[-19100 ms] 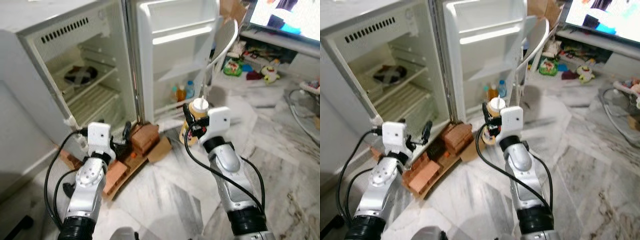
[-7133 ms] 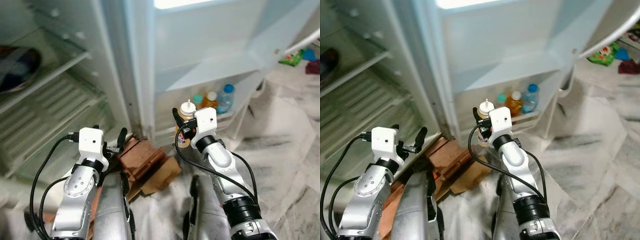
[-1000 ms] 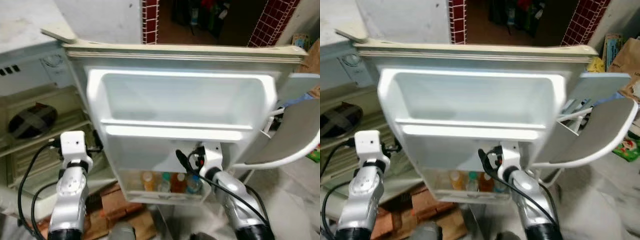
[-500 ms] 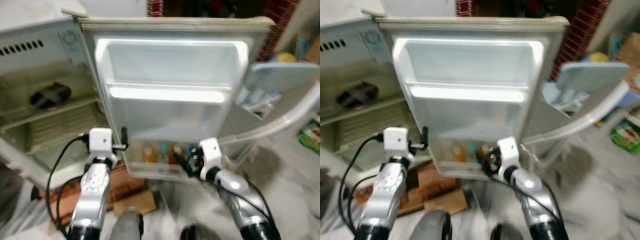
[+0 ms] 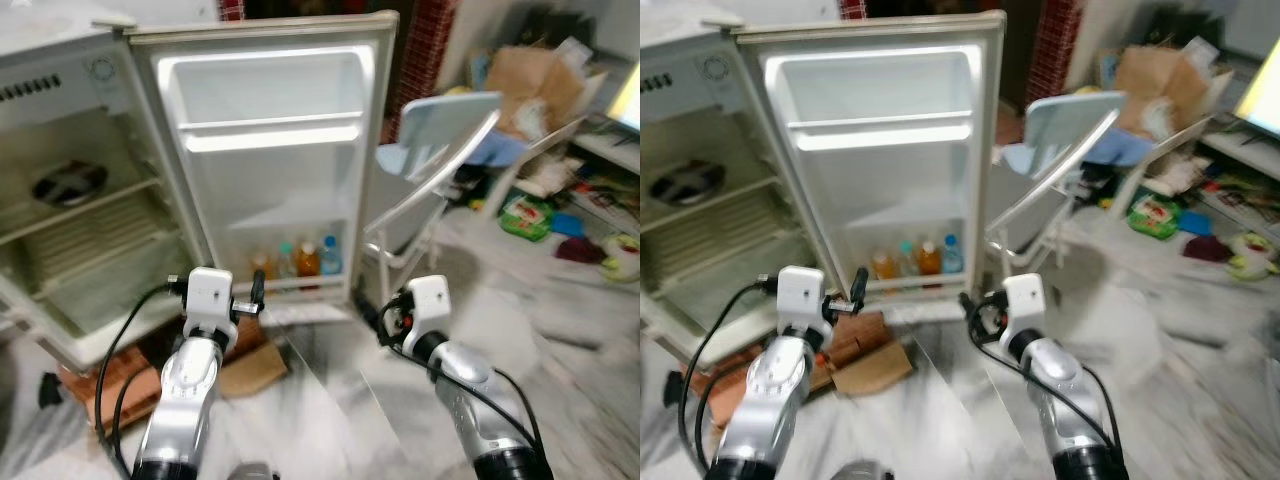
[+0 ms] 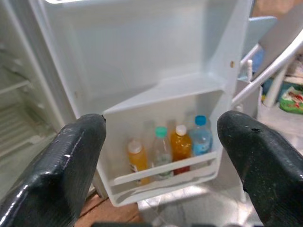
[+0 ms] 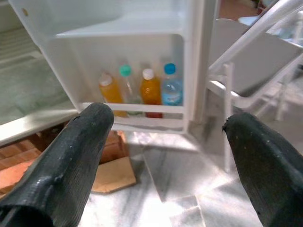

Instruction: Restocking fridge

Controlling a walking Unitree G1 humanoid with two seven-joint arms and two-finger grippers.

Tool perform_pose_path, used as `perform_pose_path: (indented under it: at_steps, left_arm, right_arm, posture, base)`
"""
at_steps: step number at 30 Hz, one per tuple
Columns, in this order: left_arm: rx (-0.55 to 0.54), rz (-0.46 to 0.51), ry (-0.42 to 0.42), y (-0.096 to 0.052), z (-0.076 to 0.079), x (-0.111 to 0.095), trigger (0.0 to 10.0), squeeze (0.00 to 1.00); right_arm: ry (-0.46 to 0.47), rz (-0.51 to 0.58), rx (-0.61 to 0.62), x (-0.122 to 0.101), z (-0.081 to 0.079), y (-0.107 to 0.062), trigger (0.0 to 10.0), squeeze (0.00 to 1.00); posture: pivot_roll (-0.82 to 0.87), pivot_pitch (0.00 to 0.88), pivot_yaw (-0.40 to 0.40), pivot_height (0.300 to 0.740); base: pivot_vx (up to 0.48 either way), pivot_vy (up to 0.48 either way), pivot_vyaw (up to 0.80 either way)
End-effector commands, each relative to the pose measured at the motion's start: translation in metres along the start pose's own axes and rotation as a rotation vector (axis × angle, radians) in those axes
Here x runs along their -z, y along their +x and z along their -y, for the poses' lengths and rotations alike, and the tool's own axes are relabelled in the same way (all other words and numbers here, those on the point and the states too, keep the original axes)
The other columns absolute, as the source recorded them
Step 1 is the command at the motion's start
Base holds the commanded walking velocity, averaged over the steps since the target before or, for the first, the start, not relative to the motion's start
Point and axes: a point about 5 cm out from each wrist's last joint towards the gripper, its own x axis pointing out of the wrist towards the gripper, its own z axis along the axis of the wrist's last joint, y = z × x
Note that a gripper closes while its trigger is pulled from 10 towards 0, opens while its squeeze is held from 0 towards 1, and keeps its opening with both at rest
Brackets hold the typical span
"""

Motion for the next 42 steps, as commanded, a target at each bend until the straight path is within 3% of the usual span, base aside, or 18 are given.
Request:
perform_pose_path:
  at_steps: [1,2,3,6,8,10,13,17,23,36,42]
  left_arm:
    - [0.003,0.016,-0.003,0.004,0.002,-0.004,10.0,0.0]
    - [-0.01,0.014,-0.014,0.005,0.0,-0.004,10.0,0.0]
    - [-0.018,0.009,-0.016,0.005,-0.001,-0.003,10.0,0.0]
    - [-0.022,0.032,-0.041,0.005,-0.004,-0.004,10.0,0.0]
    - [-0.022,0.025,-0.014,0.005,-0.005,-0.002,10.0,0.0]
    - [-0.01,0.03,-0.024,0.006,-0.004,-0.002,10.0,0.0]
    - [-0.016,0.02,-0.006,0.008,-0.004,-0.002,10.0,0.0]
    - [-0.035,0.005,0.007,0.01,-0.005,0.001,10.0,0.0]
    - [-0.058,-0.001,0.029,0.013,-0.011,0.002,10.0,0.0]
    - [-0.069,-0.005,0.034,0.013,-0.01,0.004,10.0,0.0]
    - [-0.073,-0.002,0.031,0.015,-0.011,0.003,10.0,0.0]
  right_arm:
    - [-0.005,0.051,0.024,-0.013,0.007,0.003,10.0,0.0]
    - [0.066,0.085,0.002,-0.016,0.009,0.001,10.0,0.0]
    - [0.073,0.094,-0.004,-0.018,0.009,0.001,10.0,0.0]
    - [0.018,0.091,0.039,-0.019,0.012,0.003,10.0,0.0]
    - [0.022,0.094,0.051,-0.02,0.012,0.005,10.0,0.0]
    - [-0.082,0.134,0.05,-0.027,0.007,0.009,10.0,0.0]
    - [-0.093,0.168,0.037,-0.032,0.003,0.011,10.0,0.0]
    - [-0.02,0.187,-0.092,-0.043,-0.009,0.012,10.0,0.0]
    - [0.002,0.312,-0.107,-0.063,-0.014,0.012,10.0,0.0]
    - [-0.006,0.329,-0.112,-0.066,-0.011,0.011,10.0,0.0]
    - [-0.022,0.353,-0.135,-0.067,-0.014,0.009,10.0,0.0]
  posture:
    - [0.05,0.0,0.014,0.74]
    - [0.05,0.0,0.013,0.74]
    - [0.05,0.0,0.014,0.74]
    - [0.05,0.0,0.014,0.74]
    - [0.05,0.0,0.015,0.74]
    - [0.05,0.0,0.015,0.74]
    - [0.04,0.0,0.015,0.74]
    - [0.04,0.0,0.014,0.74]
    - [0.04,0.0,0.009,0.74]
    - [0.04,0.0,0.011,0.74]
    - [0.04,0.0,0.011,0.74]
  base:
    - [0.255,-0.405,0.0]
    - [0.307,-0.368,0.0]
    - [0.33,-0.322,0.0]
    - [0.0,0.0,0.0]
    - [0.0,0.0,0.0]
    - [0.12,-0.161,0.0]
    - [0.161,-0.384,0.0]
    - [0.299,-0.37,0.0]
    - [0.338,-0.337,0.0]
    - [0.414,-0.136,0.0]
    - [0.448,0.0,0.78]
